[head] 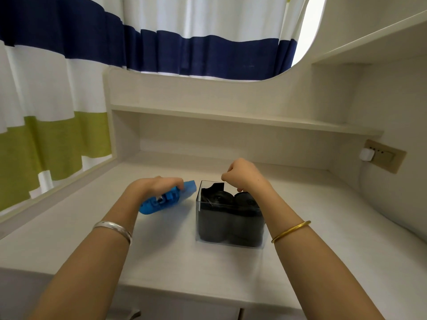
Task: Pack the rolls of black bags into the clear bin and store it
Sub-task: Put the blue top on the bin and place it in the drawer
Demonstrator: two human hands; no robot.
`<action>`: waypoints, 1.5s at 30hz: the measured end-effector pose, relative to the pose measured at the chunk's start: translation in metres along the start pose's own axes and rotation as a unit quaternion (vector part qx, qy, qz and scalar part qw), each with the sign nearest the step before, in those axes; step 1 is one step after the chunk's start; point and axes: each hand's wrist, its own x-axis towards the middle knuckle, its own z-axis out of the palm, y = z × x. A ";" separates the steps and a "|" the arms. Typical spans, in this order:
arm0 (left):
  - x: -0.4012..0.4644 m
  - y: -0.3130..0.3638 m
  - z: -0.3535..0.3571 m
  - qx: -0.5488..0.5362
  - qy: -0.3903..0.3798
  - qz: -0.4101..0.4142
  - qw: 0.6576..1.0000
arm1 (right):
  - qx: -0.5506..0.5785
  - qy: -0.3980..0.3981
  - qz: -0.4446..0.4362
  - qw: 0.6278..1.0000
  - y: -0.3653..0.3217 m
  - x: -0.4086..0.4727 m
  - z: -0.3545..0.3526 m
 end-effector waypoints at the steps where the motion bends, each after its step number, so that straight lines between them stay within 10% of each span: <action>1: -0.002 -0.001 -0.004 -0.031 0.012 0.001 0.999 | 0.006 0.000 -0.001 1.000 0.001 0.000 0.000; 12: -0.033 0.038 -0.030 -0.352 0.067 0.093 0.929 | 0.028 -0.010 -0.117 0.993 -0.003 -0.005 0.007; 34: -0.045 0.057 -0.012 -0.562 -0.076 0.141 0.811 | -0.127 -0.007 -0.027 0.991 0.008 -0.003 0.032; 40: -0.048 0.058 -0.009 -0.576 -0.130 0.141 0.795 | 0.092 0.053 0.000 0.994 0.023 -0.002 0.000; 45: -0.051 0.062 -0.010 -0.614 -0.193 0.152 0.750 | 0.430 0.163 0.064 0.886 0.048 -0.006 -0.034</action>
